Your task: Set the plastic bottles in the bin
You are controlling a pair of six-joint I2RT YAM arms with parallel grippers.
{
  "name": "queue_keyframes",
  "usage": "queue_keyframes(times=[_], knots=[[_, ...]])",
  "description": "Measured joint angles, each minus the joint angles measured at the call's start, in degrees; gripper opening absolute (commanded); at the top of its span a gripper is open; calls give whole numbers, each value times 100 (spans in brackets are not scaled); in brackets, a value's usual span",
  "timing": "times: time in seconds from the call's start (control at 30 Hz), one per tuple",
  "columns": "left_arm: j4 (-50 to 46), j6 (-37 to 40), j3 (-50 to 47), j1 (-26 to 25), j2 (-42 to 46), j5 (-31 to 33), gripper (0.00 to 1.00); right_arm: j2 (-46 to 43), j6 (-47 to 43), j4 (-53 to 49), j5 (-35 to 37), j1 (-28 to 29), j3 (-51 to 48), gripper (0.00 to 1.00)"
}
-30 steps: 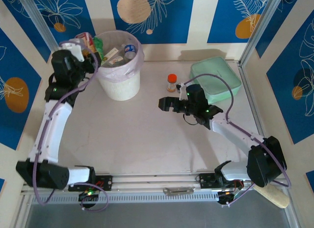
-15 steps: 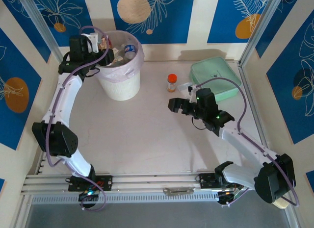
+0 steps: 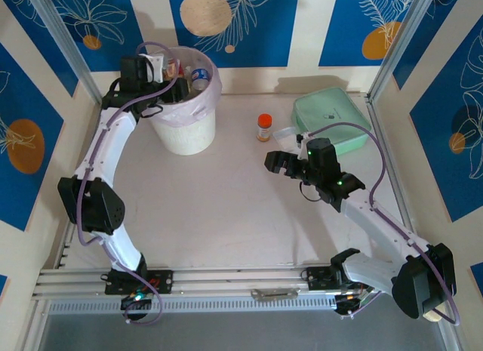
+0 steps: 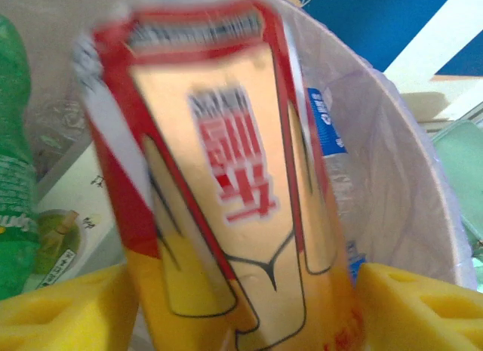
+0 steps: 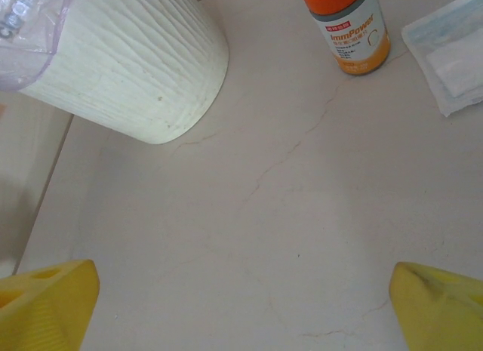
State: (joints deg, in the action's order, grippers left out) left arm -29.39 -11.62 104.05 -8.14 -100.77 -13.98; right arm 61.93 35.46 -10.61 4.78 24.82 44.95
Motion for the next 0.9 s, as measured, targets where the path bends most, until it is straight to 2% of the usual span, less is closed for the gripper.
queue_keyframes(times=[0.13, 0.3, 0.63, 0.9], knots=[[50, -44, -20, -22, 42, 0, 100, 0, 0, -15, 0, -48, -33, 99], [374, -101, -590, -24, 686, 166, 100, 0, -17, -22, -4, -210, -50, 99], [1580, -138, -3174, -24, 3075, 1311, 100, 542, -553, -85, 55, -1078, 153, 99], [2142, -219, -5348, -15, 4409, 2575, 99, 1340, -1051, 365, 654, -1766, 264, 99]])
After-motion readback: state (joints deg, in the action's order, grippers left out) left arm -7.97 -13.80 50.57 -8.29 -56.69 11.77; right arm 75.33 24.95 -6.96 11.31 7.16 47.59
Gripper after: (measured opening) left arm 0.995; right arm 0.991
